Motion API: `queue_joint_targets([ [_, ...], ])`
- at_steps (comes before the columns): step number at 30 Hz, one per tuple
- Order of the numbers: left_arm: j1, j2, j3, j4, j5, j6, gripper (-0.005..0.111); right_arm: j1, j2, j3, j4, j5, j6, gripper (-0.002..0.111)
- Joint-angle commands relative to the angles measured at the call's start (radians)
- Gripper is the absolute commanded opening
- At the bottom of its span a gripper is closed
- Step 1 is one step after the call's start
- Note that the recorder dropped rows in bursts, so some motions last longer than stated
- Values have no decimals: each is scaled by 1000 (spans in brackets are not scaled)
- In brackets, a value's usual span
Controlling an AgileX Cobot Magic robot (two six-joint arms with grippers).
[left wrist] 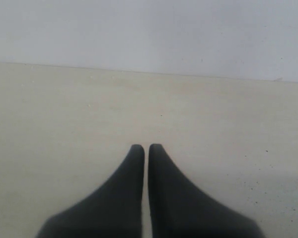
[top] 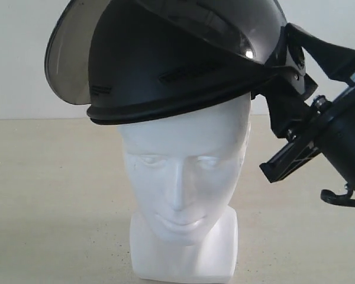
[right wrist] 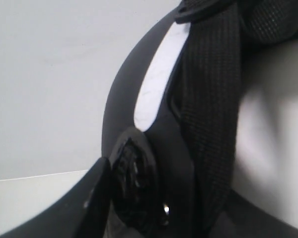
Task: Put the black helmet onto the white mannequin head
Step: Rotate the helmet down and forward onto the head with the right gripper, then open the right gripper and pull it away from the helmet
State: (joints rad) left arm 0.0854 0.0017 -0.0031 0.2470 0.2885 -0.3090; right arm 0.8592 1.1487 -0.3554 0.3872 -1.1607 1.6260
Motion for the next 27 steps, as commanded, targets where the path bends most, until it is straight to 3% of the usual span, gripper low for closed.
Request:
queue_joint_targets([
  [1,3,-2,3,5,-1,1,4,-1,-50,47,24,-60,-40,0],
  [27,3,-2,3,5,-1,1,4,-1,-50,192,53,-60,-28,0],
])
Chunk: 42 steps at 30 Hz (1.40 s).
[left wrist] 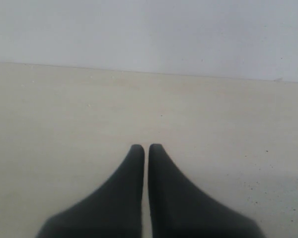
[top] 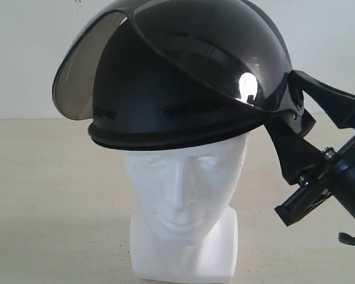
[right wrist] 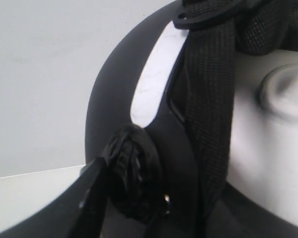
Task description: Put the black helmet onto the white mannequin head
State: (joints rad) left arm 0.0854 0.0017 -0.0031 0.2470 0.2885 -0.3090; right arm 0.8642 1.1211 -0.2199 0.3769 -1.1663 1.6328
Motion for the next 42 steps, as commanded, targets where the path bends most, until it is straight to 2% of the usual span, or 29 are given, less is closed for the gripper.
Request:
queue_joint_targets([
  [1,3,-2,3,5,-1,1,4,-6,-22,63,63,-55,-32,0],
  [12,3,-2,3,5,-1,1,4,-6,-22,71,62,-55,-28,2],
  [19,3,-2,3,5,-1,1,4,-6,-22,71,62,-55,-32,21],
  [22,3,-2,3,5,-1,1,4,-6,-22,71,62,-55,-39,25],
  [28,3,-2,3,5,-1,1,4,-6,-51,99,102,-55,-62,25],
  [37,3,-2,3,5,-1,1,4,-6,-319,220,203,-55,-284,23],
  [39,3,-2,3,5,-1,1,4,-6,-379,220,195,-55,-382,17],
  [42,3,-2,3,5,-1,1,4,-6,-449,220,145,-55,-640,3],
])
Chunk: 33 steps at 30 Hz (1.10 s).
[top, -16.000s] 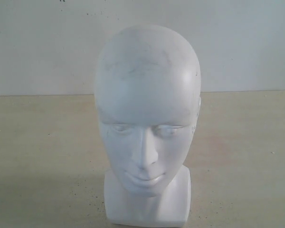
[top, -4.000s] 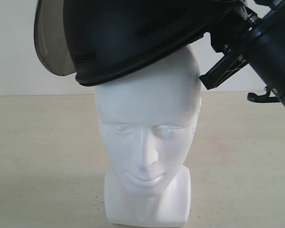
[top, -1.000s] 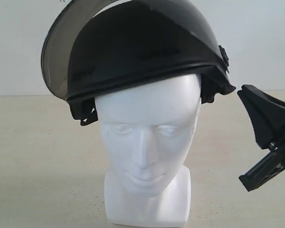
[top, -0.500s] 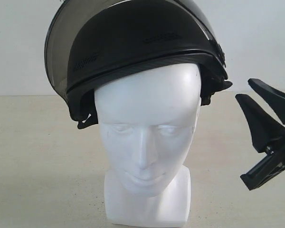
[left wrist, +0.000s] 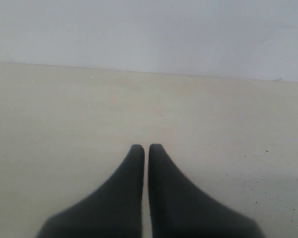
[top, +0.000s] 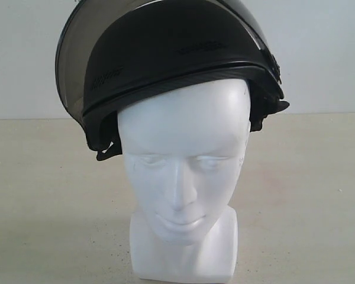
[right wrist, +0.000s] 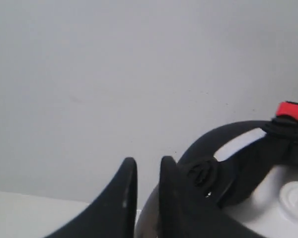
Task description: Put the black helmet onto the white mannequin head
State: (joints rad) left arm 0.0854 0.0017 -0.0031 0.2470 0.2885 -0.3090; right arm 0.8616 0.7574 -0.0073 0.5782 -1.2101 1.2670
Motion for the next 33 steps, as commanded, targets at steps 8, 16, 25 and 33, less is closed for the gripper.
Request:
queue_joint_targets([
  [8,3,-2,3,5,-1,1,4,-3,-201,-47,-239,97,-673,0],
  [16,3,-2,3,5,-1,1,4,-3,-305,-409,-450,999,-1065,0],
  [25,3,-2,3,5,-1,1,4,-3,-316,-953,-907,2233,-748,0],
  [33,3,-2,3,5,-1,1,4,-3,-146,-1170,-1033,2431,-810,0],
])
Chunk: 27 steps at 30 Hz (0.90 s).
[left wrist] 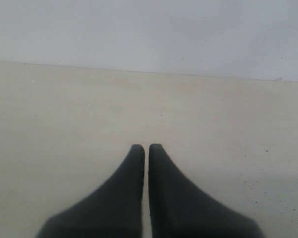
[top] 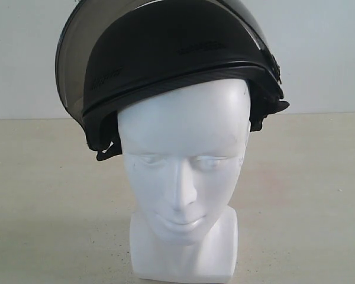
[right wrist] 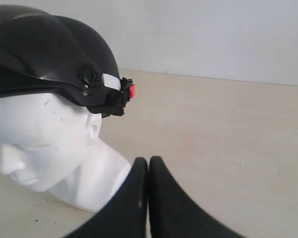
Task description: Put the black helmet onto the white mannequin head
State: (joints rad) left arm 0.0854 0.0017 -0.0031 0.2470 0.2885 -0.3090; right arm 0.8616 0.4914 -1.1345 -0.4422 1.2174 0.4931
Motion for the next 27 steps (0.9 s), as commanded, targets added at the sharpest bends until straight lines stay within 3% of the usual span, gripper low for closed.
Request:
queue_joint_targets([
  [1,3,-2,3,5,-1,1,4,-3,164,-42,-27,4,-44,0],
  [7,3,-2,3,5,-1,1,4,-3,345,-45,-62,4,-62,0],
  [9,3,-2,3,5,-1,1,4,-3,347,-47,1,-106,-155,0],
  [14,3,-2,3,5,-1,1,4,-49,383,-171,103,-87,-162,0],
  [27,3,-2,3,5,-1,1,4,-601,568,-243,615,-139,-503,0],
])
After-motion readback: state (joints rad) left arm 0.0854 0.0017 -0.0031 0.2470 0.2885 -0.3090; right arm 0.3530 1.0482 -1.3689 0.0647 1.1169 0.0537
